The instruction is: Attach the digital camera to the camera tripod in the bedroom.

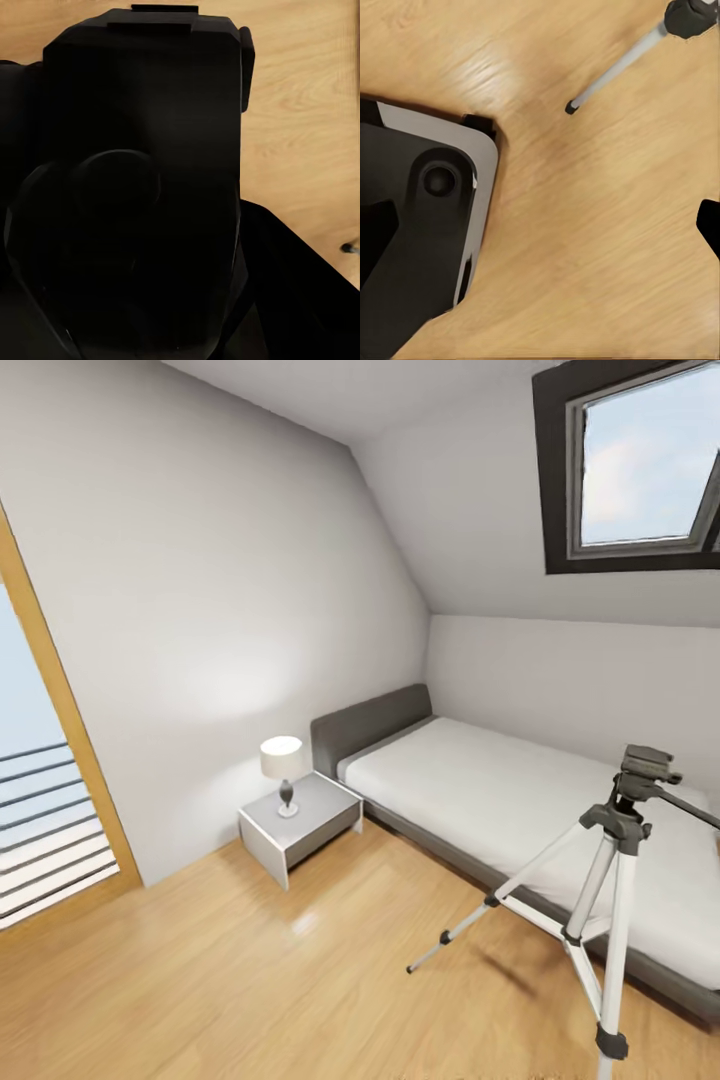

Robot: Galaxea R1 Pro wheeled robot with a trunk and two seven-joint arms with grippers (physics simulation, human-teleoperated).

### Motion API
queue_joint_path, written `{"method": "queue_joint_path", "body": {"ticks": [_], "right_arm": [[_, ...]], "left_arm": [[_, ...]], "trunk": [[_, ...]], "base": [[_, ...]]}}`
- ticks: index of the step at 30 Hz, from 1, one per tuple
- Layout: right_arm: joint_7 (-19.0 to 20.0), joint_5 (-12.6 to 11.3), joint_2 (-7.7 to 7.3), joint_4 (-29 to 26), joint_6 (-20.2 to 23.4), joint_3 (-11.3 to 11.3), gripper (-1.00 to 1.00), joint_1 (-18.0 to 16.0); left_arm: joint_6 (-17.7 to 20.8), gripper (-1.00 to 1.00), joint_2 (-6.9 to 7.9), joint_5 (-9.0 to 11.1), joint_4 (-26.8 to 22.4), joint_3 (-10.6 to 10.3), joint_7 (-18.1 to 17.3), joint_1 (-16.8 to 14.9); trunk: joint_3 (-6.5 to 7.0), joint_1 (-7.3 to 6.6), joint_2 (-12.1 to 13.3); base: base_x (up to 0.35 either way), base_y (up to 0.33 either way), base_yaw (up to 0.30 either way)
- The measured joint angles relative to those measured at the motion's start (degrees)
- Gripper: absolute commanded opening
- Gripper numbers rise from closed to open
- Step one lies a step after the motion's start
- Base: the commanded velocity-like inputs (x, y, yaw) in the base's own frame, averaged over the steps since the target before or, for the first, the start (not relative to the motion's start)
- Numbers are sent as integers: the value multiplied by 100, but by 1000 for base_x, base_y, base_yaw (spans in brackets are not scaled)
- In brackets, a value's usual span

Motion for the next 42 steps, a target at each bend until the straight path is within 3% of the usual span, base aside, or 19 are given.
{"method": "queue_joint_path", "body": {"ticks": [20,25,29,31,32,39,42], "right_arm": [[75,-45,31,5,221,-60,100,134],[374,-51,33,5,483,-65,100,138],[486,-221,32,5,558,-77,100,138],[481,-454,30,2,563,-83,100,138],[457,-839,15,-3,540,-91,100,138],[373,-993,1,-9,436,-91,100,139],[299,-1014,-16,-12,275,-97,100,138]], "left_arm": [[-281,-100,-40,3,2,1,5,-1],[-308,-100,-56,3,1,3,0,-1],[-306,-100,-56,3,1,3,0,-1],[-306,-100,-56,3,1,1,0,-1],[-298,-100,-56,1,2,1,0,-1],[-280,-100,-114,-102,0,-1,-14,0],[-258,-100,-157,-356,3,-2,-34,0]], "trunk": [[0,0,0],[0,0,0],[0,0,0],[0,0,0],[0,0,0],[0,0,0],[0,0,0]], "base": [[0,0,-298],[0,0,-300],[0,0,-300],[0,0,-300],[0,0,-300],[0,0,-300],[0,0,-300]]}}
